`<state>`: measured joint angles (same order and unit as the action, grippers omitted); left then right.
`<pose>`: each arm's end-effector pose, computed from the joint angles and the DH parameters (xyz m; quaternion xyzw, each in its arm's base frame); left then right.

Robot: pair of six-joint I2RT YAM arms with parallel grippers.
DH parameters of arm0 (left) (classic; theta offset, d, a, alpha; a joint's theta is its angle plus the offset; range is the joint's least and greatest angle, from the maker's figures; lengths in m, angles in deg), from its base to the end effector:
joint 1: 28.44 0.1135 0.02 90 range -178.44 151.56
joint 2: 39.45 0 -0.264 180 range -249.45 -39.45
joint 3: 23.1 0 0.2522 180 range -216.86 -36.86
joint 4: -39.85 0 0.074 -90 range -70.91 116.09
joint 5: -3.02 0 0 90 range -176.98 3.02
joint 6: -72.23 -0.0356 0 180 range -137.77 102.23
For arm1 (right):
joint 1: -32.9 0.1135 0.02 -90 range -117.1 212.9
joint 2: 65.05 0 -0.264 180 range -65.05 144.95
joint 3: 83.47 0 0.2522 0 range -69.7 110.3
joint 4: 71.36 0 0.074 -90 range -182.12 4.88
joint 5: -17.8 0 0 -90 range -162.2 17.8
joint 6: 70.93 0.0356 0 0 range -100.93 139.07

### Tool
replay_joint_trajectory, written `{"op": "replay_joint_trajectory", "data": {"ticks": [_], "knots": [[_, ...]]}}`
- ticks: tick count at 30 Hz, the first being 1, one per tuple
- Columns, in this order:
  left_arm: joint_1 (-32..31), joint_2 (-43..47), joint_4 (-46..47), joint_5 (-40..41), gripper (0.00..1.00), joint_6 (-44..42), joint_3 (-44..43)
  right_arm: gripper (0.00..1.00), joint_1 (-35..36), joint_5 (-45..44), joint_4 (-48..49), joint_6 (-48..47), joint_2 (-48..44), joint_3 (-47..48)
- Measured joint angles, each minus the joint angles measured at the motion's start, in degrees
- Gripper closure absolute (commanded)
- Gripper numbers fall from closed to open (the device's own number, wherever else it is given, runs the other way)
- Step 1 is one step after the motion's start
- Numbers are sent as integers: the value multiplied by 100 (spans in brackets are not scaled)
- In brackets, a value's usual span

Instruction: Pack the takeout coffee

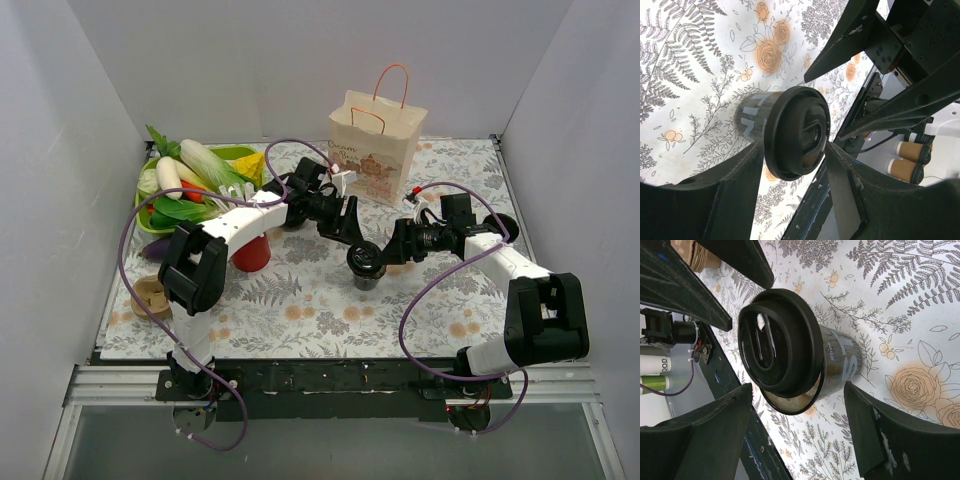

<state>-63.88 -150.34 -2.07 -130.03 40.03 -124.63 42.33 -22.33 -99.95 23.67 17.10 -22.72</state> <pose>0.3326 -0.2665 0.2411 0.0508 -0.8846 0.4619 0.0398 0.2728 0.0729 0.2088 -0.1800 0.8452 0.4311 0.2595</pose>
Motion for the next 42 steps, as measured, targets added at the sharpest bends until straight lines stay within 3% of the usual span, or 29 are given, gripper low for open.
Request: {"op": "replay_joint_trajectory", "data": {"ticks": [30, 42], "knots": [[-66, -4, 87, -2, 51, 31, -4, 17, -2, 243, 269, 321, 87, -20], [-37, -4, 179, -87, 52, -35, -4, 24, -13, 341, 354, 455, 201, -96]]}}
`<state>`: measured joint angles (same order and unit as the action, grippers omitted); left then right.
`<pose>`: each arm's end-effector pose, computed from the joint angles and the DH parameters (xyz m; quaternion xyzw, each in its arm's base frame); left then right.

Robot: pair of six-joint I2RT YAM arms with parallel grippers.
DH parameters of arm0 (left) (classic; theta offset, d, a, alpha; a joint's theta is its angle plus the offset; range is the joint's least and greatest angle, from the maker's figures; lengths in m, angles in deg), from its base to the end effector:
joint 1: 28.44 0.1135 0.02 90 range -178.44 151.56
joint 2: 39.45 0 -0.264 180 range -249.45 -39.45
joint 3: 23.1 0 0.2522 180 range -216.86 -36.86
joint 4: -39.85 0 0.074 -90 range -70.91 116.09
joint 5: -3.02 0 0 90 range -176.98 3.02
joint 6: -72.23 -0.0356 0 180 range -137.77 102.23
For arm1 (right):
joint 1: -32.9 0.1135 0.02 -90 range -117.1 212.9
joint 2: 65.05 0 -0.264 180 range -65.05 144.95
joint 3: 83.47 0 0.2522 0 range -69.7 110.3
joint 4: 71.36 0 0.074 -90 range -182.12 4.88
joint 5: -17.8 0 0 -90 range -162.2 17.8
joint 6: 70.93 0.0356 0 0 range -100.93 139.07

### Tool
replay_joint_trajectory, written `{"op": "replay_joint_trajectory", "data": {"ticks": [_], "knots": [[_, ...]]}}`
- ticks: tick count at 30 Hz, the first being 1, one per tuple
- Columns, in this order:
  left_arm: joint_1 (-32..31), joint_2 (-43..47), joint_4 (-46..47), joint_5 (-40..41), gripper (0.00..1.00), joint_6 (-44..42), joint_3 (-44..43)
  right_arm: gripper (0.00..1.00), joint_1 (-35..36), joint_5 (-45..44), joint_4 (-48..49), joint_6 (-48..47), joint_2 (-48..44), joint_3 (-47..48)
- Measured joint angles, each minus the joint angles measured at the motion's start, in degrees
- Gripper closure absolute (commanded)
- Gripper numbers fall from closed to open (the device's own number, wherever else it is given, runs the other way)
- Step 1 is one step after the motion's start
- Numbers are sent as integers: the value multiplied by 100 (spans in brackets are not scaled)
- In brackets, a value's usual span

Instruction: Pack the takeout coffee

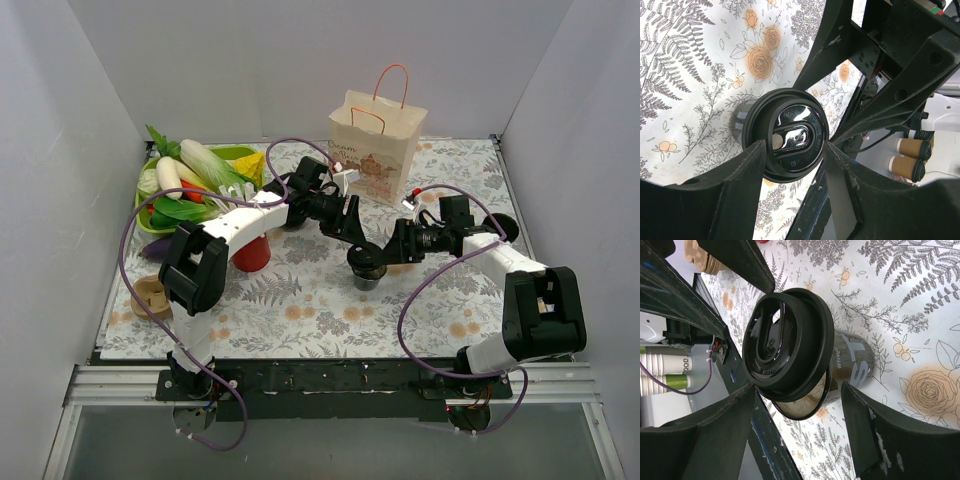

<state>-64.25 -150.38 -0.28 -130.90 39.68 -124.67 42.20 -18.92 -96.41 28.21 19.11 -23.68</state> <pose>0.3325 -0.2704 0.2433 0.0362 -0.8789 0.4743 0.0345 0.2765 0.0742 0.1997 -0.1567 0.8382 0.4648 0.2386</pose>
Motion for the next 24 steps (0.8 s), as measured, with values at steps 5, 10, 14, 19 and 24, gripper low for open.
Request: {"op": "replay_joint_trajectory", "data": {"ticks": [5, 10, 14, 19, 24], "knots": [[-2, 0, 2, -105, 52, -9, 0, 24, -31, -44, -173, -173, -26, 0], [-2, 0, 59, -212, 52, 7, 4, 25, -31, -109, -284, -275, -136, 0], [-2, 0, 101, -343, 52, 48, 7, 25, -31, -216, -424, -378, -254, 0], [-39, 0, 107, -520, 52, 66, 7, 25, -31, -273, -479, -446, -385, -2], [-66, 0, 107, -575, 52, 68, 7, 25, -31, -328, -522, -490, -463, -31]]}}
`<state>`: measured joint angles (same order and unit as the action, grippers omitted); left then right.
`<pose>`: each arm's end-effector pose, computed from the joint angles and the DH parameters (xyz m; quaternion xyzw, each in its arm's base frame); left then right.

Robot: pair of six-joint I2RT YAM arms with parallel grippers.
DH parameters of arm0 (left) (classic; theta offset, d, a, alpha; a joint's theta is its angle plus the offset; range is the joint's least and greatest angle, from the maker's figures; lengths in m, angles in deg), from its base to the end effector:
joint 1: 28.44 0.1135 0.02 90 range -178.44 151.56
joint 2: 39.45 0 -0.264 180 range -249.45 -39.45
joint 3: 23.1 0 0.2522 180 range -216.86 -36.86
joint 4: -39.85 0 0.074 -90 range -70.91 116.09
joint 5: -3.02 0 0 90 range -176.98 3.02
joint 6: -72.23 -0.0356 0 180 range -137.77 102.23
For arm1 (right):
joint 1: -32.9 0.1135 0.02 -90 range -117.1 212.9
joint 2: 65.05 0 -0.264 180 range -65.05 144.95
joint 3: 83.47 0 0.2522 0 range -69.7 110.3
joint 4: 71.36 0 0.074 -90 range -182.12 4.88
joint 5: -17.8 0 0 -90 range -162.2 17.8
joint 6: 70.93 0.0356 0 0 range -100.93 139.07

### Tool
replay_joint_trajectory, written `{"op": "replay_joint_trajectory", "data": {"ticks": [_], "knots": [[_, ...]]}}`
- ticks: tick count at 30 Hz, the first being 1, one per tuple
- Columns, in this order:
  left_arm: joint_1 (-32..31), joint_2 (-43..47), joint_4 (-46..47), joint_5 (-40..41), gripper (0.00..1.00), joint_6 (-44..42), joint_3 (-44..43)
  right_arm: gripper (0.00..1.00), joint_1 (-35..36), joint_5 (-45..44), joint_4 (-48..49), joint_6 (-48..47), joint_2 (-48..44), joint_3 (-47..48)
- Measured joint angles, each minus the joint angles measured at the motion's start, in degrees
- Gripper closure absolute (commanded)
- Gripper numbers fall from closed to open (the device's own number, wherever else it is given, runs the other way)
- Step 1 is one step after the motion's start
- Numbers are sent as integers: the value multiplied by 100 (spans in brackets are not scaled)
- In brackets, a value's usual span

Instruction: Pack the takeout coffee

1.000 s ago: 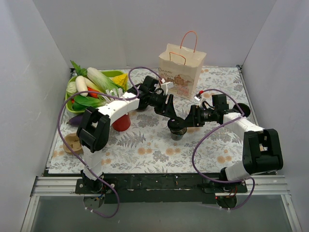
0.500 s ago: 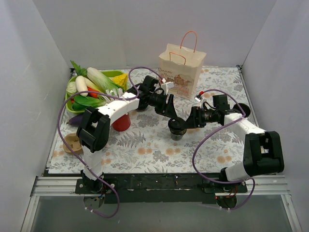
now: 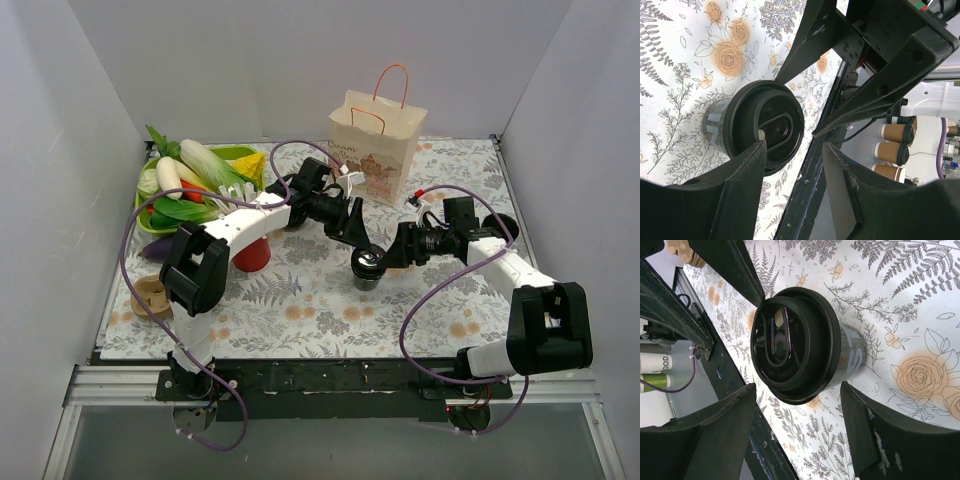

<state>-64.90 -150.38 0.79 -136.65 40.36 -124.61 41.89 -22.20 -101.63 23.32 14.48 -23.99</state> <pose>0.3276 -0.2758 0.2461 0.0133 -0.8615 0.5027 0.0704 0.2632 0.0693 0.2121 -0.1786 0.8459 0.4303 0.2597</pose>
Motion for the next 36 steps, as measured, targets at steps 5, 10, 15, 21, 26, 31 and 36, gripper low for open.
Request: {"op": "replay_joint_trajectory", "data": {"ticks": [5, 10, 15, 21, 26, 31, 36], "knots": [[-4, 4, 2, 15, 54, -35, 4, 25, 0, -24, -2, 4, -37, -63], [-4, 33, -83, 319, 52, -289, -79, 24, -74, 31, 37, 46, -37, -63], [-4, 153, -127, 778, 52, -459, -221, 25, -111, 109, 116, 111, 28, -37], [-4, 197, -177, 1027, 53, -483, -221, 28, -111, 116, 341, 267, 343, 98], [-4, 190, -173, 992, 53, -481, -221, 32, -111, 109, 455, 321, 555, 179], [-4, 140, -166, 866, 54, -496, -219, 33, -111, 52, 442, 323, 605, 188], [-4, 70, -144, 688, 55, -522, -144, 34, -111, 35, 378, 293, 603, 188]]}}
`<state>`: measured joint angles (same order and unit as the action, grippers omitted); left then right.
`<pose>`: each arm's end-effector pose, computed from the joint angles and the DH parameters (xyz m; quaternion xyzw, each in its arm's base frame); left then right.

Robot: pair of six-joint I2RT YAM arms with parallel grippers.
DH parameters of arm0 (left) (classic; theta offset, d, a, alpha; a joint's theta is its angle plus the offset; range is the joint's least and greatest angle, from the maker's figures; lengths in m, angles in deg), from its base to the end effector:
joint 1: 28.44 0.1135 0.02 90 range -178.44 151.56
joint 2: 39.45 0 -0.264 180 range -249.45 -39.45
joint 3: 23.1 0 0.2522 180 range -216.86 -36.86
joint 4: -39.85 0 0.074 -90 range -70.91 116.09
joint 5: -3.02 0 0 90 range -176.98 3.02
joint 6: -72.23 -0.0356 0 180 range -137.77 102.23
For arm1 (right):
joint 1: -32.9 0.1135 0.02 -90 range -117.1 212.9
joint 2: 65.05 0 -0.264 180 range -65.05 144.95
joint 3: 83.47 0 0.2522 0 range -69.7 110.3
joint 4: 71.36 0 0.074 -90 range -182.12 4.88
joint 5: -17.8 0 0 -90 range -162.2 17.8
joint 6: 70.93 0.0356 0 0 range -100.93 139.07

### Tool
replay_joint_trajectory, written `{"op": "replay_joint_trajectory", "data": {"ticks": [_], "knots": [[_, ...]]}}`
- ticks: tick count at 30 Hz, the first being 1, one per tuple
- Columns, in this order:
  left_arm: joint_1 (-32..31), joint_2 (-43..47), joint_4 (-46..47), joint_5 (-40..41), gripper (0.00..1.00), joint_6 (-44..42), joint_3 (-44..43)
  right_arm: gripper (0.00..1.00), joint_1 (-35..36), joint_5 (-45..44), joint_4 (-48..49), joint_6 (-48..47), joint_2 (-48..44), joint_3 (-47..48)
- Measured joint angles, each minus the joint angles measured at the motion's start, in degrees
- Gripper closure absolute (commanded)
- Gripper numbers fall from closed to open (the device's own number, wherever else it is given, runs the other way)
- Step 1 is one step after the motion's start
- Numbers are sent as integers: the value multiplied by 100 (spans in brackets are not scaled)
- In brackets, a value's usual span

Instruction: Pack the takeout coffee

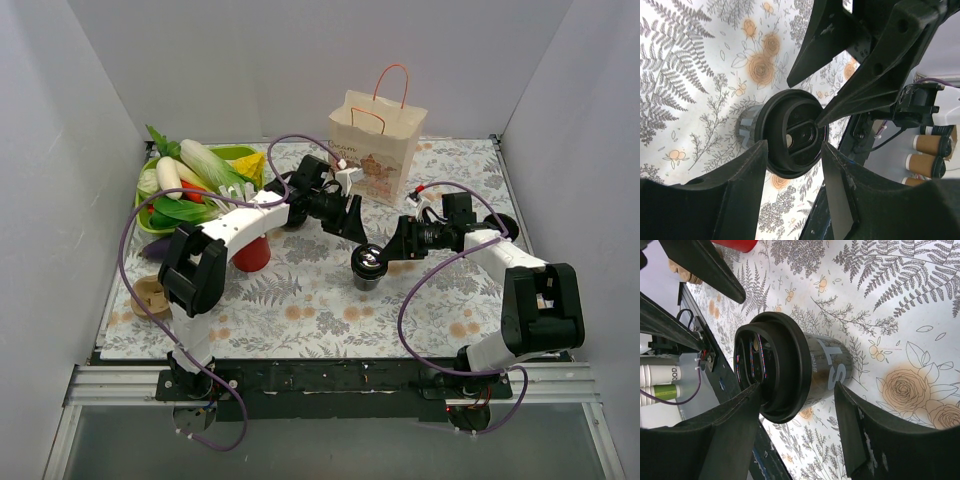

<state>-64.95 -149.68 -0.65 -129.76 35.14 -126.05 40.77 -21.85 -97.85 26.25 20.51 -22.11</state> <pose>0.3302 -0.2745 0.2551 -0.0061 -0.8785 0.4777 0.0010 0.2844 0.0670 0.1985 -0.1482 0.8514 0.4370 0.2493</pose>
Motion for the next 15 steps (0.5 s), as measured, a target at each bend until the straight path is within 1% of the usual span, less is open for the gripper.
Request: {"op": "replay_joint_trajectory", "data": {"ticks": [15], "knots": [[0, -94, 22, -295, 55, 15, 249, 34, 0, -35, -125, -2, -149, -68]]}}
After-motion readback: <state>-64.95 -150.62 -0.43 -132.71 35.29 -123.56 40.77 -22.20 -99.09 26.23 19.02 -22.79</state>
